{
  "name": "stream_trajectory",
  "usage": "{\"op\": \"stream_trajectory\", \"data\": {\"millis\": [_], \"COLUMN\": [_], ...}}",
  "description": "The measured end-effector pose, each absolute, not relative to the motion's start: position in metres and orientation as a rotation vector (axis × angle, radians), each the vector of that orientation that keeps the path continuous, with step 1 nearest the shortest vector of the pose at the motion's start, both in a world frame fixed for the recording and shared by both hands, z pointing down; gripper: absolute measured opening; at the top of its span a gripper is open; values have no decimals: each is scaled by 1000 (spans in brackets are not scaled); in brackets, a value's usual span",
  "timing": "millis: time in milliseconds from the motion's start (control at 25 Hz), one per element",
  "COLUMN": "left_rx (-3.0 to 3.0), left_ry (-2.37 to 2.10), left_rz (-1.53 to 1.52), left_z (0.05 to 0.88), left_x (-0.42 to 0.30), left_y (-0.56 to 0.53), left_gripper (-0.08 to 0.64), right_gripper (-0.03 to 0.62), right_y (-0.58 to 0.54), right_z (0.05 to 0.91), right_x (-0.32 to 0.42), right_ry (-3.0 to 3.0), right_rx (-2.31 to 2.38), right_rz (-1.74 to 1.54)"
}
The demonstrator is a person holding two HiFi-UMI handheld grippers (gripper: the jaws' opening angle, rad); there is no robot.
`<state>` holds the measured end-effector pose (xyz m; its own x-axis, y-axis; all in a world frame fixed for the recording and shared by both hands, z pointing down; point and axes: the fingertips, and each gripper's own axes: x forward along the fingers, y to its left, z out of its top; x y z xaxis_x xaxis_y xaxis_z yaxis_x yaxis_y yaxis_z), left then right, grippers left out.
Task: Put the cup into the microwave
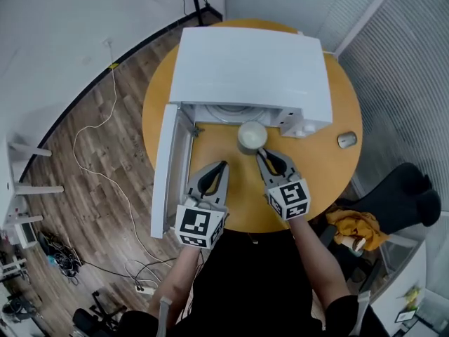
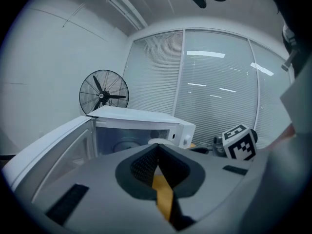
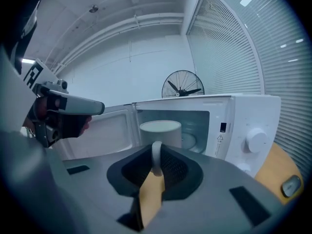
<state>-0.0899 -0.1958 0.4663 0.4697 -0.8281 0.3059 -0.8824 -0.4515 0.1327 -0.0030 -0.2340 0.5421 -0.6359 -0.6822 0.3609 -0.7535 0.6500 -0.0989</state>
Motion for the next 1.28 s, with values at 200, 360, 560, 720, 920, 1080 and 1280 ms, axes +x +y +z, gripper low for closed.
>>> {"op": "stream_trajectory", "data": {"millis": [200, 360, 560, 720, 920, 1080, 1280], "left_rx": [2437, 2429, 2433, 2425, 2423, 2425, 2427], "left_ry": [-1435, -1423, -1411, -1416, -1418, -1409, -1410], "left_rz": [290, 291, 288, 285, 281, 269, 271], "left_z": [481, 485, 485, 485, 484, 482, 482], "left_x": [-90, -88, -88, -91, -94, -95, -95], "left_y": [-209, -214, -216, -218, -220, -220, -218], "left_gripper": [-6, -6, -6, -6, -6, -6, -6], "right_gripper": [55, 55, 55, 55, 55, 55, 55], "right_y": [-263, -284, -305, -322, -341, -351, -358], "right_z": [560, 571, 581, 587, 593, 599, 605], "right_x": [-7, -13, -20, -26, -30, -33, -32], "right_ry": [-2544, -2528, -2525, -2523, -2516, -2510, -2500], "right_rx": [1200, 1232, 1258, 1262, 1281, 1306, 1340], "right_rz": [350, 358, 362, 355, 332, 331, 313]}}
